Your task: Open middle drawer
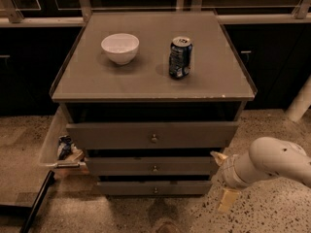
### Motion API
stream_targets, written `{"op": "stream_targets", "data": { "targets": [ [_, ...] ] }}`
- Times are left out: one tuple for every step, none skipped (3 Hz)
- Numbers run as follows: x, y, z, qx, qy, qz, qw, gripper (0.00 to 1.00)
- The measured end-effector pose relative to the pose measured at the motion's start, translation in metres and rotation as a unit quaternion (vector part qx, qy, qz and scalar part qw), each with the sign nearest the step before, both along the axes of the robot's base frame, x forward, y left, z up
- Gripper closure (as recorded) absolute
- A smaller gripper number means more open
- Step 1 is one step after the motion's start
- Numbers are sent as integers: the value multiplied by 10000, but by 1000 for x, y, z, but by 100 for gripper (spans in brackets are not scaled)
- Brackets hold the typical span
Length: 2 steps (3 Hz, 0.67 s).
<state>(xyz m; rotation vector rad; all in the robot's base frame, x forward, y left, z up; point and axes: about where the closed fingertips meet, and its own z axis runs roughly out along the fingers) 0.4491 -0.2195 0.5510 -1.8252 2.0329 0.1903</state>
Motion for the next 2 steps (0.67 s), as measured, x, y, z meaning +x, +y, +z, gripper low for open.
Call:
{"op": "stream_targets", "data": {
  "targets": [
    [2, 3, -9, 48, 9, 42, 10000, 0],
    [8, 15, -34, 63, -90, 199, 9997, 0]
  ]
}}
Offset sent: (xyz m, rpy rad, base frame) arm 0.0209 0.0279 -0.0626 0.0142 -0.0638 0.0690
